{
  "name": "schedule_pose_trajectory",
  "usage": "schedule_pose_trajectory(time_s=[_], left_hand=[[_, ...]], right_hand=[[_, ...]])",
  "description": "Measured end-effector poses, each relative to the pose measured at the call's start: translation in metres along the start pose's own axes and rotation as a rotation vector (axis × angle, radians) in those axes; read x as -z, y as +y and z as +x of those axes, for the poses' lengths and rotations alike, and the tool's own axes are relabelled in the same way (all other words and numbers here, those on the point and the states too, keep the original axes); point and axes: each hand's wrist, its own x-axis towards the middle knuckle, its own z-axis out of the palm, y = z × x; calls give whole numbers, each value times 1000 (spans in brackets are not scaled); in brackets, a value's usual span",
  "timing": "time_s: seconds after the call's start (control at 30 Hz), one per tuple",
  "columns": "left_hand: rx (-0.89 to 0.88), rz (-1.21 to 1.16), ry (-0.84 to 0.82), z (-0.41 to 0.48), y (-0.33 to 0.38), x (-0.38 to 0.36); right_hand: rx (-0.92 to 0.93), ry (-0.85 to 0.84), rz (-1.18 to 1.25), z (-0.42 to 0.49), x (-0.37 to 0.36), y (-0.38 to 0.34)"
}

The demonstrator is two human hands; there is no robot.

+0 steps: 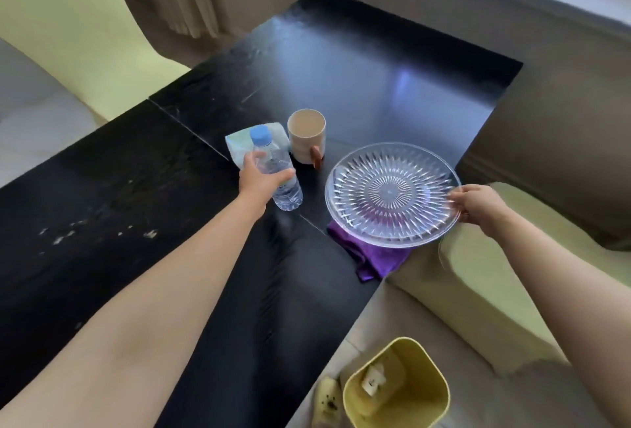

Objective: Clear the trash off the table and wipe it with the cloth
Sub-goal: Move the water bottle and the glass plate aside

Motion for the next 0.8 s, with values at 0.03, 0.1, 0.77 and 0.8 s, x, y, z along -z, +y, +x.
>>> schedule_pose_trajectory(time_s=[0.03,0.1,0.77,0.8], left_hand=[[-3,11,7,2,1,-6],[-19,24,24,8,4,-19],[74,588,-225,-39,-57,-121],[59,645,-230,-37,-57,-123]], right_hand=[[-16,19,22,6,2,4],[-45,61,74,18,4,10],[-185,147,459,91,-44,30],[-187,133,466,91,-46,32]])
